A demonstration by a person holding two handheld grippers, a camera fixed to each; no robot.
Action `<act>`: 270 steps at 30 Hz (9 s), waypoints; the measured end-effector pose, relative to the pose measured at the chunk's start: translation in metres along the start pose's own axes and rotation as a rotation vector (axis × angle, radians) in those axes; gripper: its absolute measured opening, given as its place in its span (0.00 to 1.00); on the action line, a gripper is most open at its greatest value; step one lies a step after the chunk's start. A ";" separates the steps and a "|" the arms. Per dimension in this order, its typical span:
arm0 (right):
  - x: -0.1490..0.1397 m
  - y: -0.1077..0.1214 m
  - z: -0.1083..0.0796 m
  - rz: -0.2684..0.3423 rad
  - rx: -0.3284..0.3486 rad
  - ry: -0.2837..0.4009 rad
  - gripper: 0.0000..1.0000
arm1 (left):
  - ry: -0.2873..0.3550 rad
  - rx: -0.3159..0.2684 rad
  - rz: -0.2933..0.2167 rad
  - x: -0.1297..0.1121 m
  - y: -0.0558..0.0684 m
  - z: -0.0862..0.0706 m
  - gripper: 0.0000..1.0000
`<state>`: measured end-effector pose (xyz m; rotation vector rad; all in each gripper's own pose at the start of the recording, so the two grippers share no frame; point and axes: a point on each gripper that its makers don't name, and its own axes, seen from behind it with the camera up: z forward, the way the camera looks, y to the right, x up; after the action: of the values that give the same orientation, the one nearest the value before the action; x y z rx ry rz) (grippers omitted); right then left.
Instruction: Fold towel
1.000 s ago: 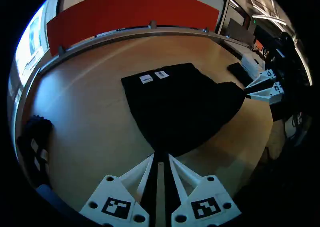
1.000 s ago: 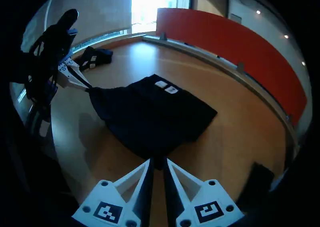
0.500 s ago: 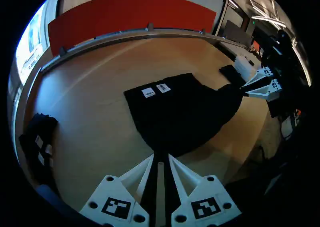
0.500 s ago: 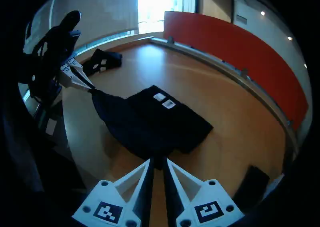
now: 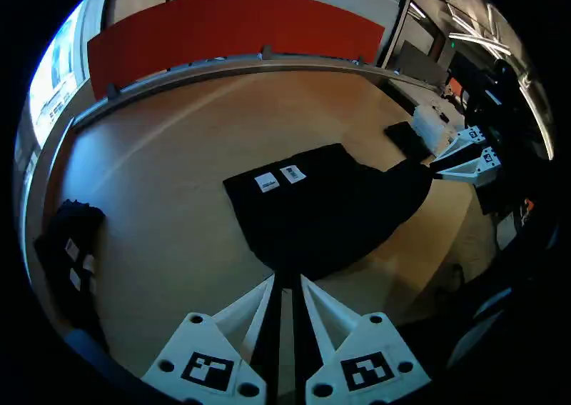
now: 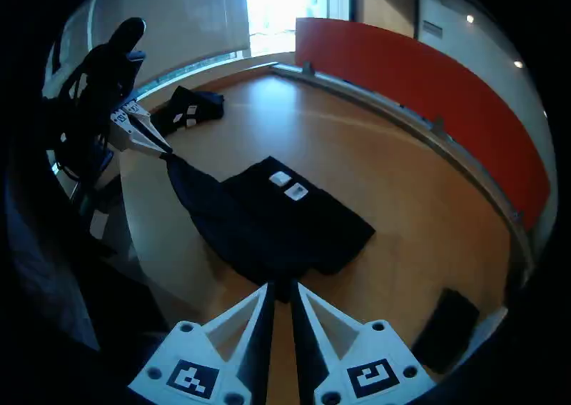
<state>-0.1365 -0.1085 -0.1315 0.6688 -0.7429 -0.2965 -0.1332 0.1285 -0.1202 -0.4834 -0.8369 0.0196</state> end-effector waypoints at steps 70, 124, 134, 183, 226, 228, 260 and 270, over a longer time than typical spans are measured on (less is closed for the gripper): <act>-0.005 0.122 0.140 0.190 -0.092 -0.082 0.23 | 0.032 0.035 -0.010 0.073 -0.075 0.159 0.10; -0.014 0.100 0.119 0.195 -0.168 -0.007 1.00 | 0.090 0.131 -0.076 0.047 -0.085 0.132 0.94; -0.029 0.080 0.105 0.182 -0.161 -0.010 1.00 | 0.093 0.152 -0.101 0.023 -0.079 0.113 0.94; -0.077 0.065 0.118 0.033 -0.021 -0.179 0.47 | 0.100 0.277 -0.274 -0.058 -0.092 0.040 0.94; 0.044 0.066 0.096 -0.153 -0.047 -0.048 0.04 | 0.116 0.298 -0.298 -0.057 -0.103 0.029 0.94; 0.058 0.064 0.095 -0.174 -0.045 -0.032 0.04 | 0.118 0.296 -0.300 -0.056 -0.103 0.029 0.94; 0.147 -0.005 0.143 -0.391 0.092 0.005 0.04 | 0.154 0.288 -0.331 -0.051 -0.101 0.013 0.94; 0.149 -0.057 0.191 -0.394 0.198 -0.024 0.04 | 0.159 0.303 -0.355 -0.059 -0.103 0.006 0.94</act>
<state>-0.1666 -0.3086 0.0137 1.0025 -0.6650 -0.5969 -0.1946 0.0266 -0.1151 -0.0466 -0.7382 -0.2139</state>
